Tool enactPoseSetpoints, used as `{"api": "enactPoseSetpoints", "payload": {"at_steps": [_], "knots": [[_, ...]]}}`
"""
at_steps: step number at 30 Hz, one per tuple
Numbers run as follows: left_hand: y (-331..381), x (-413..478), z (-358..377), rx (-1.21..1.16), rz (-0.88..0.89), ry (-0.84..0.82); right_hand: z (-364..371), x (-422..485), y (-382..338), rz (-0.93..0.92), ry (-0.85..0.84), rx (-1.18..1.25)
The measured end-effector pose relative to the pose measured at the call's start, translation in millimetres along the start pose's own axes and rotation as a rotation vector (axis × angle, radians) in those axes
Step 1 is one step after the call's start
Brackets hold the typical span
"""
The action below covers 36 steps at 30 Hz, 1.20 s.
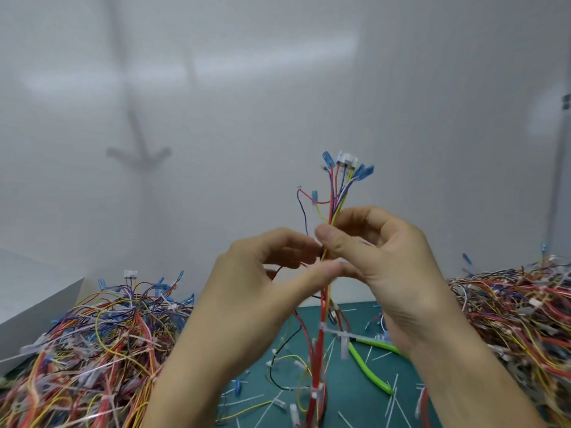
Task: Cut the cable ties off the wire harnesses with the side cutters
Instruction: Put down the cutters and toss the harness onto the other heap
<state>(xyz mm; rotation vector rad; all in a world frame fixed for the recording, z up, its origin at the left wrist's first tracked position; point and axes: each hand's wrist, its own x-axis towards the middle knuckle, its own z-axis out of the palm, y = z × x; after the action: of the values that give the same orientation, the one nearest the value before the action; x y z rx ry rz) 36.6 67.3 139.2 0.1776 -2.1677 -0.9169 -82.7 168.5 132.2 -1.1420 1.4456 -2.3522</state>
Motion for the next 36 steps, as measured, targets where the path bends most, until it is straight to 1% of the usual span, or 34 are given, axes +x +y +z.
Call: {"api": "enactPoseSetpoints", "payload": {"at_steps": [2,4,8,12,17,21,26,28,33,36], "knots": [[0.2,-0.6,2.7,0.119,0.002,0.006,2.0,-1.8,0.6,-0.018,-0.030,-0.049],[-0.9,-0.2,3.5,0.123,-0.009,0.017,3.5,-3.1,0.2,-0.031,-0.061,-0.091],[-6.6,2.0,-0.4,0.025,-0.028,0.072,4.0,-4.1,-4.2,-0.067,-0.124,-0.147],[-11.9,2.6,-7.5,-0.073,-0.045,0.140,1.8,-5.4,-7.1,-0.053,-0.201,-0.173],[-13.6,2.7,-13.3,-0.190,-0.029,0.244,-3.1,-3.5,-3.5,0.018,-0.339,-0.421],[-12.1,2.4,-16.3,-0.278,-0.021,0.274,-3.2,-4.1,-2.5,0.020,-0.428,-0.550],[-9.7,2.5,-13.6,-0.341,-0.025,0.271,-2.1,-3.1,0.0,-0.018,-0.363,-0.625],[-8.2,2.8,-12.1,-0.375,-0.028,0.278,-3.0,-2.7,0.6,-0.017,-0.361,-0.641],[-4.9,2.9,-10.2,-0.443,-0.015,0.280,-5.5,-0.3,1.0,-0.043,-0.265,-0.549],[-3.8,2.1,-9.6,-0.452,-0.009,0.279,-6.2,0.4,1.6,-0.058,-0.247,-0.537]]}}
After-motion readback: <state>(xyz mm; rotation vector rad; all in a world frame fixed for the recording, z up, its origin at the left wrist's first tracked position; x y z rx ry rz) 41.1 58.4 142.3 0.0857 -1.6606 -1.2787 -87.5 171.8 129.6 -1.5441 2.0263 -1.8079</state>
